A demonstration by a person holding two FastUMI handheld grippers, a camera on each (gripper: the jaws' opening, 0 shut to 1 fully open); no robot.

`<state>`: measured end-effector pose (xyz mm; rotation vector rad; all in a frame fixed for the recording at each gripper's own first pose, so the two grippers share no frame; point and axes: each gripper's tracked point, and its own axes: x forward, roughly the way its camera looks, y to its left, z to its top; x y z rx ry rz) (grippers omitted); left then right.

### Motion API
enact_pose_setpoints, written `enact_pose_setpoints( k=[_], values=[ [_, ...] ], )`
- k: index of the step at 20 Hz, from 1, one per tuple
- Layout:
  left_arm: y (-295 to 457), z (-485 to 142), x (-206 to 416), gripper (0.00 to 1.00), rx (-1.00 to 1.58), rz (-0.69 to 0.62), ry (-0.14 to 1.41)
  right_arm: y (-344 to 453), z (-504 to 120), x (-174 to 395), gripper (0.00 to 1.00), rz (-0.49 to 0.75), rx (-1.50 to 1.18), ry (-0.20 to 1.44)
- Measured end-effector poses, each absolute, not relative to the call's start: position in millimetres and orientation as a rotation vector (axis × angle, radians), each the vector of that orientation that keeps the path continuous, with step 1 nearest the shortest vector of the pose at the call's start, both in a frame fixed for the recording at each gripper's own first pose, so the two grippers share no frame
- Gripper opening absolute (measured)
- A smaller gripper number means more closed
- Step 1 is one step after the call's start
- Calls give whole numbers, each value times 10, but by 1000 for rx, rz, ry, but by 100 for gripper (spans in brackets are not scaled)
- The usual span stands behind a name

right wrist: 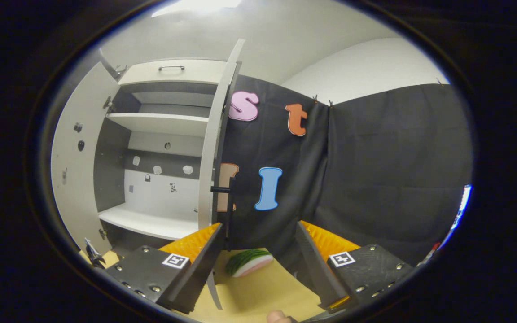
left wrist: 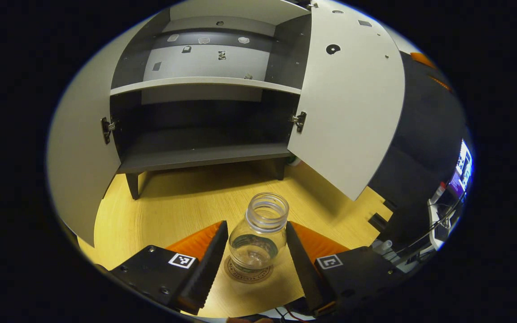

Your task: Grasp the bottle in the cabinet with the left hand and place it on the coaster, then close the right door with the right hand and the left door with the left hand.

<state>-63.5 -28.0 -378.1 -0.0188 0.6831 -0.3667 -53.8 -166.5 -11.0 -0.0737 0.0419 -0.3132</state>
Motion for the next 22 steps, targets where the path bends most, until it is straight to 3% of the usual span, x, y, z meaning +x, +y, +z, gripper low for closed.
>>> enact_pose_setpoints(
  k=[5,16,22],
  values=[
    [-254,-3568,-589,95,1,-350,647,-1688,-95,-526,98,-315,-71,39],
    [20,-1813,-194,95,-28,-191,357,-1644,232,-90,98,-235,-54,-43],
    [215,-1222,-198,94,-34,-126,254,-1461,333,67,98,-84,-29,-58]
  ],
)
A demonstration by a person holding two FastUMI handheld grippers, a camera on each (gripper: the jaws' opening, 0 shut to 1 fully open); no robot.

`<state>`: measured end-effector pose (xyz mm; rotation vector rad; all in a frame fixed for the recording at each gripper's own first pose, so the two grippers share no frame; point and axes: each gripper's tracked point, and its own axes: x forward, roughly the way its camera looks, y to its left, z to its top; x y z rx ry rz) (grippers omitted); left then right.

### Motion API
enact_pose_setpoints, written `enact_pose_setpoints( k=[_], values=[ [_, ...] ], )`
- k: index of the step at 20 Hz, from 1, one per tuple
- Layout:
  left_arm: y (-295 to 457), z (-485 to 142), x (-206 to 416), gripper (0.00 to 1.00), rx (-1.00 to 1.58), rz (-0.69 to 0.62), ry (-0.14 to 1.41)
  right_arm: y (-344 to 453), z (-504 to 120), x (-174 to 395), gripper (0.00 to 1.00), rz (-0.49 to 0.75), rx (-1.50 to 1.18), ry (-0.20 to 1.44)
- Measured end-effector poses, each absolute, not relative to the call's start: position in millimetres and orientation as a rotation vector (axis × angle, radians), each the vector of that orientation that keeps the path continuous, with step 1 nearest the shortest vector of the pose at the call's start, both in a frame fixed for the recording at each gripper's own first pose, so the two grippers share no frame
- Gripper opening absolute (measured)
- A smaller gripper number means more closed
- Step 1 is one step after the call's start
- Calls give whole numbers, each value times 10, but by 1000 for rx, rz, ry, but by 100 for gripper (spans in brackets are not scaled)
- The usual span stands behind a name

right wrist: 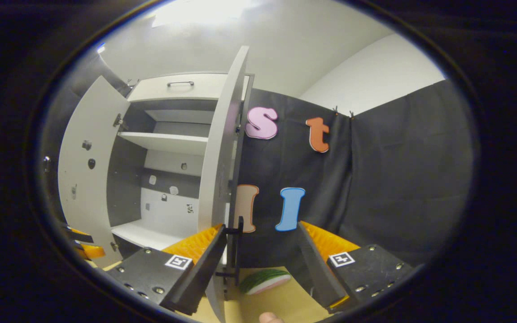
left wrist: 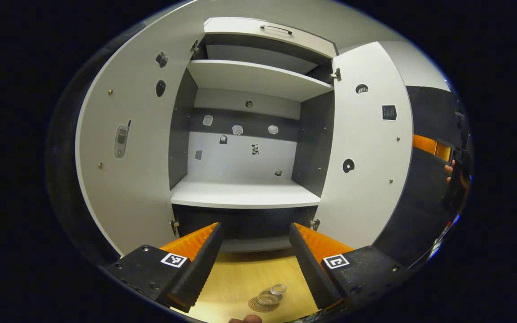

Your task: Grasp the bottle in the cabinet with the left hand and place it on the coaster, then close the right door with the right hand and the left door with the left hand.

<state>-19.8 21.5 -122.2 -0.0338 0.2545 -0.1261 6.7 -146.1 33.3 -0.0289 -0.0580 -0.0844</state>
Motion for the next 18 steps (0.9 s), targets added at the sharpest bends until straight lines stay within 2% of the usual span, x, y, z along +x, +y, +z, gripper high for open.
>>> enact_pose_setpoints(
  k=[1,8,10,11,13,15,16,17,18],
  values=[
    [235,-1181,-203,94,-37,-117,246,-1408,325,90,93,-50,-12,-49],
    [404,-1101,-302,94,-70,-60,221,-786,252,271,95,158,86,-12],
    [520,-1090,-346,94,-74,-30,218,-647,236,352,95,182,86,-3],
    [573,-1084,-372,94,-76,-15,216,-610,218,395,92,187,77,1],
    [694,-1082,-452,94,-78,19,217,-467,204,446,96,216,85,3],
    [792,-1054,-509,94,-81,49,213,-374,196,468,93,236,101,8],
    [835,-1029,-534,94,-80,63,207,-325,194,498,98,244,106,8],
    [872,-1015,-578,95,-77,75,203,-274,200,534,93,246,108,8],
    [901,-993,-612,95,-74,85,198,-252,194,546,95,246,109,3]
  ],
)
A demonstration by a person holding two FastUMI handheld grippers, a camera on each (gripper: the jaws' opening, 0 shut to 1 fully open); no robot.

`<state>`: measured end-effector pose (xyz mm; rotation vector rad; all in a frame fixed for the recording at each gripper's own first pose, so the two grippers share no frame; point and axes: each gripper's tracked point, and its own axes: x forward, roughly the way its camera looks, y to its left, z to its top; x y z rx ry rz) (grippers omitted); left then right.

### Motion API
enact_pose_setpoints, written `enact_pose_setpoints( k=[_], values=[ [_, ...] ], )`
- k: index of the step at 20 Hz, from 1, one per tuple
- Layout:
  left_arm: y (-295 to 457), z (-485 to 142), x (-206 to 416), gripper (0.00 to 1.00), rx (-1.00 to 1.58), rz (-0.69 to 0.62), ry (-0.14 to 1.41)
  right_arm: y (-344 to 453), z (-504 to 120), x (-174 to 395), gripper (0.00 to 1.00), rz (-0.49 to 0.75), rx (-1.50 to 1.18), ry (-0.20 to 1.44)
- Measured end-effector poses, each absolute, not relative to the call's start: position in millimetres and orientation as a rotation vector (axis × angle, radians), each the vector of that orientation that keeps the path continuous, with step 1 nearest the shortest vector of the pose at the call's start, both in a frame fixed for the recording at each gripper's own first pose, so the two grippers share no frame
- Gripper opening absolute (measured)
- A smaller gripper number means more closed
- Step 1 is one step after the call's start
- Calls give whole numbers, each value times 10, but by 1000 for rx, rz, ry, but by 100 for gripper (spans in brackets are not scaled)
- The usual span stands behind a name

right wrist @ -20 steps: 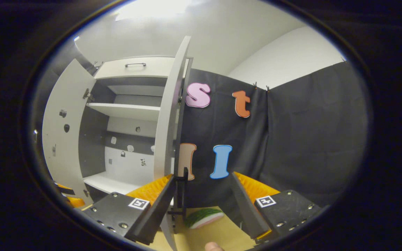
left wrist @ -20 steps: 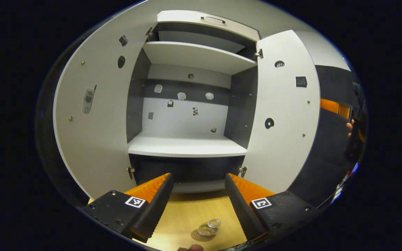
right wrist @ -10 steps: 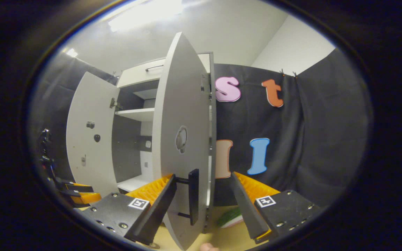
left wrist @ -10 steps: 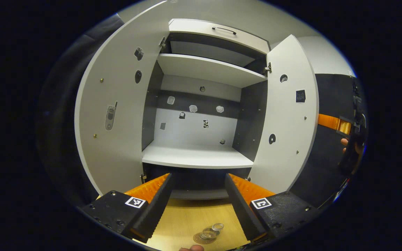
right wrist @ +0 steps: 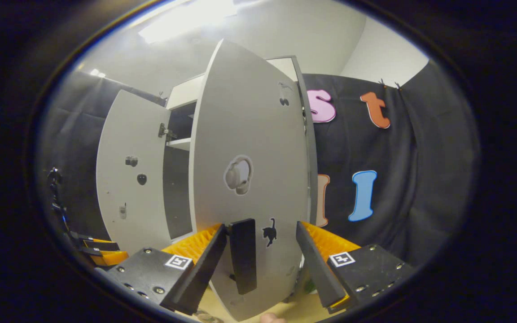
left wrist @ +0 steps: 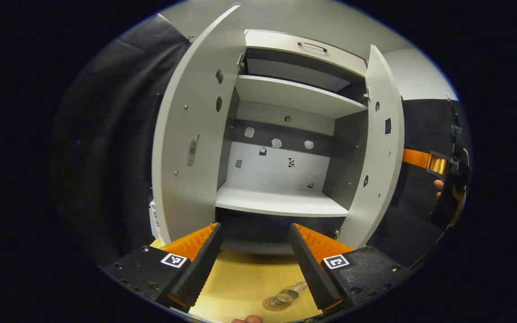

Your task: Grasp the bottle in the cabinet with the left hand and place it on the coaster, then close the right door with the right hand and the left door with the left hand.

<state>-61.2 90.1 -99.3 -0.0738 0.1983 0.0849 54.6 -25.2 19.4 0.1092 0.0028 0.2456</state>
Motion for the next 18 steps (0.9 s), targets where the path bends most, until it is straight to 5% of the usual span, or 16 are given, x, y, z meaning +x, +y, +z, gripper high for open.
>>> enact_pose_setpoints(
  k=[18],
  values=[
    [1687,-926,-1217,94,-87,321,162,653,108,1290,98,222,94,36]
  ],
)
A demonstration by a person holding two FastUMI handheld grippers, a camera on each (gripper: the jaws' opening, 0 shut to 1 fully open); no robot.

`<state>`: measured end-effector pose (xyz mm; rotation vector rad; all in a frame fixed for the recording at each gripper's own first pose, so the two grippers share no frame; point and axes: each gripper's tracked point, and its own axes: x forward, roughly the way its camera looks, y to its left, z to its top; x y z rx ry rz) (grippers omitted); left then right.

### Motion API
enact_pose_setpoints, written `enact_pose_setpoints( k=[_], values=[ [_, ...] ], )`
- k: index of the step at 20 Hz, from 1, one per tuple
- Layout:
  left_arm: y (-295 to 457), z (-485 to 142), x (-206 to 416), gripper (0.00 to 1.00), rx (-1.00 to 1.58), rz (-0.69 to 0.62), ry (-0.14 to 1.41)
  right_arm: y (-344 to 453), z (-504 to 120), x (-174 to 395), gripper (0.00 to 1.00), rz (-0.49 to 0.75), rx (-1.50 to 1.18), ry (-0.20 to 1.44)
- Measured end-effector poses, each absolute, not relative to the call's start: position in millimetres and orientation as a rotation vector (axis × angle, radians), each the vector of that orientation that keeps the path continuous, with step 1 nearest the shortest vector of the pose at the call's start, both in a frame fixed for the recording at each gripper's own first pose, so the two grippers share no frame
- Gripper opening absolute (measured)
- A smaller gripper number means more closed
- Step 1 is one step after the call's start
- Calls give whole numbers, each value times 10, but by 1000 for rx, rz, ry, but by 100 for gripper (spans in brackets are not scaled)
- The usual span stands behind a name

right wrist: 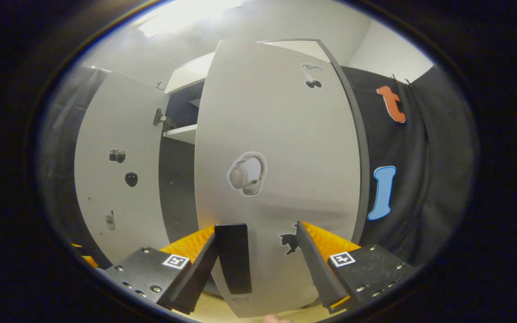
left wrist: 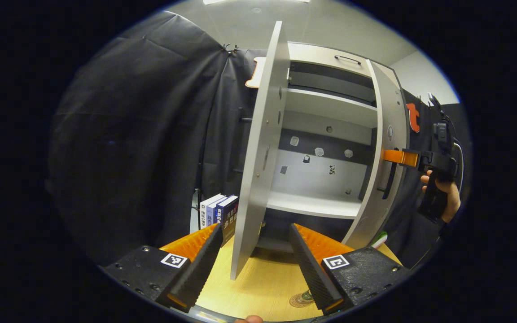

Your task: Grasp the bottle in the cabinet with the left hand and place it on the coaster, then close the right door with the right hand and the left door with the left hand.

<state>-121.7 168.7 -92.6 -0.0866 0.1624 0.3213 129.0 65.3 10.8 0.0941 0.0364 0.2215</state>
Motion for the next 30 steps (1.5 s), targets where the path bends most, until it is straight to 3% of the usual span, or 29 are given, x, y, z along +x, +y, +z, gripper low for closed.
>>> enact_pose_setpoints(
  k=[17,30],
  values=[
    [2041,-894,-1347,94,-91,369,155,958,-6,1841,98,149,152,53],
    [2327,-815,-1329,94,-84,421,141,1002,-6,2071,98,24,137,5]
  ],
)
